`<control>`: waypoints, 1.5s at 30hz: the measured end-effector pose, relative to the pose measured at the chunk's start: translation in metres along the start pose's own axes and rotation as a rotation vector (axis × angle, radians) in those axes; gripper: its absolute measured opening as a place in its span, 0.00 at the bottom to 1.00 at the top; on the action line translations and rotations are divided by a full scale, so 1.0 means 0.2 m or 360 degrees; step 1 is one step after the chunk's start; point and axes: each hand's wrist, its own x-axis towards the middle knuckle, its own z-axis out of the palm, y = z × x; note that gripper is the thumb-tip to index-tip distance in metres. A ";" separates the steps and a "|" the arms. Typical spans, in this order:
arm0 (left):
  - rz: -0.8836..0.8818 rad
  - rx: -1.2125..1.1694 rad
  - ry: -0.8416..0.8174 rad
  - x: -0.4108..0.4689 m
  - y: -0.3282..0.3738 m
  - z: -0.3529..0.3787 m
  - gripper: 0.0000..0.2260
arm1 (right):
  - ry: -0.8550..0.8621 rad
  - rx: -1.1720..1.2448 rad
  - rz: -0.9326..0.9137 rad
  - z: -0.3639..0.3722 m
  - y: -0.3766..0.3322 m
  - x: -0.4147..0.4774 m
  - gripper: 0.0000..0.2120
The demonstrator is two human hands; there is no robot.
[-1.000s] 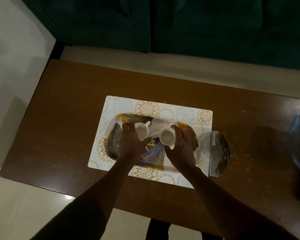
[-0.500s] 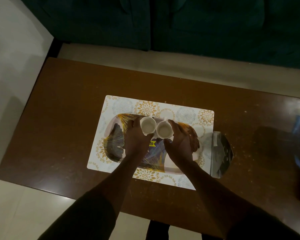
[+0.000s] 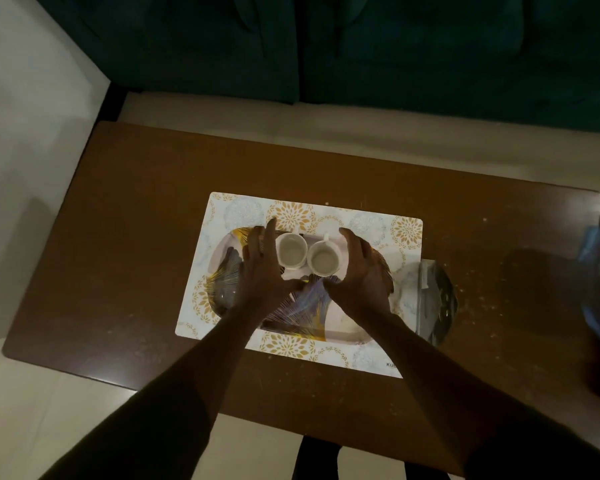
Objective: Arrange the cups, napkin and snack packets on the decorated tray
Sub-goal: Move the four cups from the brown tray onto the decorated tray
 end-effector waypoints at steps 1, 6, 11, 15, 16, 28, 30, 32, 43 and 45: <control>0.0010 0.0085 -0.0033 0.00 0.00 -0.03 0.57 | -0.0029 -0.0030 -0.0036 -0.04 0.00 0.01 0.39; -0.0013 0.0130 0.0042 0.08 0.15 -0.12 0.43 | 0.0052 0.0091 0.0064 -0.31 0.04 0.12 0.30; 0.0243 0.0107 0.0122 0.17 0.56 0.03 0.34 | 0.0323 -0.0173 0.0006 -0.71 0.28 0.21 0.20; 0.0504 0.0033 0.0043 0.18 0.96 0.29 0.34 | 0.0482 -0.0273 0.0170 -1.08 0.60 0.17 0.20; 0.0552 0.0002 0.0001 0.17 1.07 0.37 0.34 | 0.0505 -0.0291 0.0210 -1.17 0.70 0.14 0.19; 0.0841 -0.0229 -0.0418 0.00 2.22 1.29 0.31 | 0.0853 -0.0226 0.0873 -1.97 1.79 -0.39 0.17; 0.0929 -0.0220 -0.0418 -0.02 2.37 1.44 0.29 | 0.0833 -0.0225 0.1030 -2.09 1.95 -0.42 0.23; 0.0957 -0.0239 -0.0429 -0.03 2.52 1.57 0.30 | 0.0830 -0.0175 0.1090 -2.17 2.10 -0.43 0.37; 0.0871 -0.0239 -0.0533 0.05 3.06 2.08 0.36 | 0.0818 0.0093 0.0830 -2.28 2.57 -0.31 0.35; 0.0803 -0.0194 -0.0495 0.08 3.10 2.15 0.35 | 0.0755 0.0055 0.0751 -2.28 2.60 -0.29 0.33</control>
